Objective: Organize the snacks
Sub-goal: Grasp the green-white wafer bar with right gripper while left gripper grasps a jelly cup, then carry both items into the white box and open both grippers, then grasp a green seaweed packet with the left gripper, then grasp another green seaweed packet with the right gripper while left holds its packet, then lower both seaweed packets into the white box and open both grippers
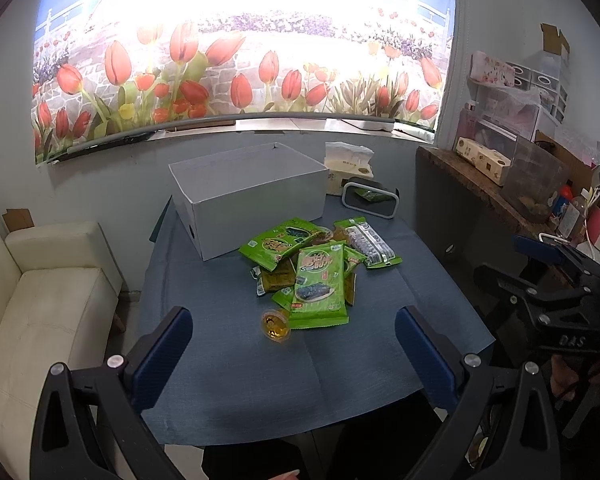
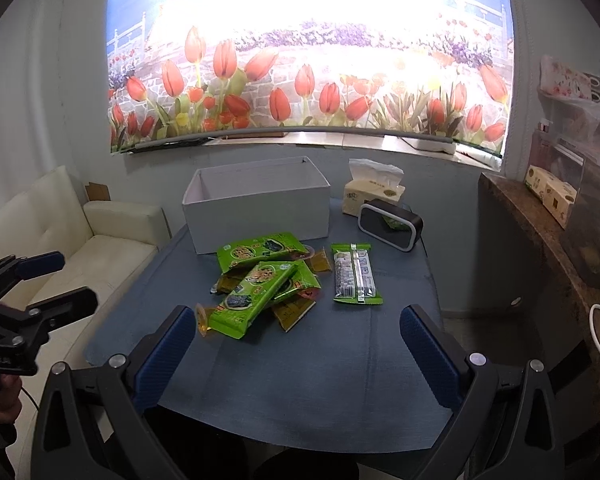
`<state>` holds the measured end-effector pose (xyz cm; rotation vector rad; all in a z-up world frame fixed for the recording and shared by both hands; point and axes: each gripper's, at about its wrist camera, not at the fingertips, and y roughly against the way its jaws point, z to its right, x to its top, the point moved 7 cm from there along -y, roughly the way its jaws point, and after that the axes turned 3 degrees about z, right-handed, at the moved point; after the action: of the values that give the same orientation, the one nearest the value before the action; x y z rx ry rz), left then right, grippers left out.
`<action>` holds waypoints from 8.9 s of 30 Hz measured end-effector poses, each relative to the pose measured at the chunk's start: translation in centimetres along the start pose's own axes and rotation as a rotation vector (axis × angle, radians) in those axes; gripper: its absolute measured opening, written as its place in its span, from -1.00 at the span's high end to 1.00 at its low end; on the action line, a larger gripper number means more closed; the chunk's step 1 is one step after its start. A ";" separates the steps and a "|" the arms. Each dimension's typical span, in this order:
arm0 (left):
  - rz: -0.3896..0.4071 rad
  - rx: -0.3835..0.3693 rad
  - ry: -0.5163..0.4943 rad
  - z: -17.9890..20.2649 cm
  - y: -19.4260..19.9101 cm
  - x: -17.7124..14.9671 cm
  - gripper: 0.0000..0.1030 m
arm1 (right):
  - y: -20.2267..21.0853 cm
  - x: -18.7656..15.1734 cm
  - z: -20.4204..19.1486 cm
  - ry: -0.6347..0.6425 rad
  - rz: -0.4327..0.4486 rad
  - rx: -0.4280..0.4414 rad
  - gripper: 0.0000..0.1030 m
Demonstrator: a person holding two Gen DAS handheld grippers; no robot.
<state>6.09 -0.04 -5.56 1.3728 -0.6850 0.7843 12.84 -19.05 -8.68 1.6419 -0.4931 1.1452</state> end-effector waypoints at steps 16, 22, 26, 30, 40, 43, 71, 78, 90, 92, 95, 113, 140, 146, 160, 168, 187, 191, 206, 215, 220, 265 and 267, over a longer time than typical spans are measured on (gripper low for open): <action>-0.130 0.008 0.063 -2.3 -6.5 -3.5 -1.00 | -24.1 -1.5 9.6 -0.059 -0.310 -0.011 -1.00; -0.142 0.015 0.082 -3.6 -7.7 -3.8 -1.00 | -30.0 -2.1 10.4 -0.032 -0.407 -0.050 -1.00; -0.170 0.028 0.099 -4.4 -9.7 -4.1 -1.00 | -31.7 -2.5 10.1 -0.034 -0.458 -0.027 -0.77; -0.201 0.007 0.099 -4.3 -12.0 -4.6 -1.00 | -32.1 -2.3 10.0 -0.026 -0.466 -0.025 -0.63; -0.288 -0.125 -0.116 -3.8 -17.6 -6.7 -1.00 | -29.7 -2.8 10.1 -0.011 -0.463 -0.019 -0.19; -0.312 -0.151 -0.177 -3.9 -19.1 -6.9 -1.00 | -28.4 -3.0 10.2 -0.023 -0.450 -0.013 -0.19; -0.209 -0.124 -0.182 -3.3 -18.8 -4.1 0.07 | -11.8 -3.7 6.1 -0.129 -0.259 0.081 -0.20; -0.124 -0.052 -0.055 -5.6 -15.5 -0.1 0.07 | -10.4 -0.9 3.4 -0.078 -0.202 0.124 -0.20; 0.029 0.052 0.054 -8.5 -15.7 12.4 0.07 | -14.6 10.8 -2.4 0.105 -0.095 0.184 -0.20; 0.034 0.053 0.082 -9.5 -17.2 14.9 0.07 | -16.4 13.5 -2.6 0.113 -0.087 0.187 -0.20; 0.035 0.084 0.091 -10.9 -19.9 18.1 0.06 | -20.7 17.5 -1.8 0.115 -0.101 0.156 -0.21; -0.131 0.089 0.142 -17.4 -32.0 20.6 -0.18 | -38.9 21.9 -3.6 0.068 -0.248 0.219 -0.72; -0.045 0.124 0.055 -13.1 -22.5 15.0 -1.00 | -25.4 11.7 -2.3 0.065 -0.145 0.134 -1.00; -0.073 0.084 0.014 -10.3 -20.2 9.1 -1.00 | -20.9 4.0 -0.3 -0.052 -0.194 -0.010 -1.00; -0.252 -0.055 -0.080 -0.4 -25.8 0.3 -1.00 | -10.9 -5.5 4.1 -0.227 -0.236 0.012 -1.00; -0.317 -0.081 -0.118 1.0 -28.4 -0.4 -1.00 | -7.9 -6.3 4.7 -0.222 -0.219 0.012 -1.00; -0.251 -0.145 -0.108 1.1 -25.9 0.6 -0.22 | -8.0 -7.5 4.7 -0.291 -0.244 0.016 -1.00; -0.216 -0.129 -0.120 0.1 -23.6 1.2 -0.22 | -9.2 -7.8 4.2 -0.343 -0.268 0.034 -1.00; -0.129 -0.044 -0.066 -7.9 -14.4 0.6 -0.23 | -19.7 -4.1 -2.8 -0.455 -0.345 -0.078 -1.00; -0.116 -0.057 -0.032 -10.7 -12.3 -0.9 -0.23 | -24.8 -2.2 -4.7 -0.498 -0.395 -0.314 -0.94; -0.122 -0.073 -0.040 -10.5 -12.7 -1.1 -0.24 | -27.0 -2.7 -5.0 -0.523 -0.466 -0.385 -0.55; 0.023 0.010 0.056 -7.5 -15.3 10.7 -0.28 | -14.2 10.4 2.0 0.046 -0.058 0.013 -0.46; 0.033 0.027 0.061 -8.2 -16.2 12.0 -0.28 | -15.5 12.0 1.3 0.056 -0.038 0.034 -0.46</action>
<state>26.06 8.63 -5.92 1.3598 -0.6530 0.8613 30.86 -11.68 -6.20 1.6374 -0.4074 1.1741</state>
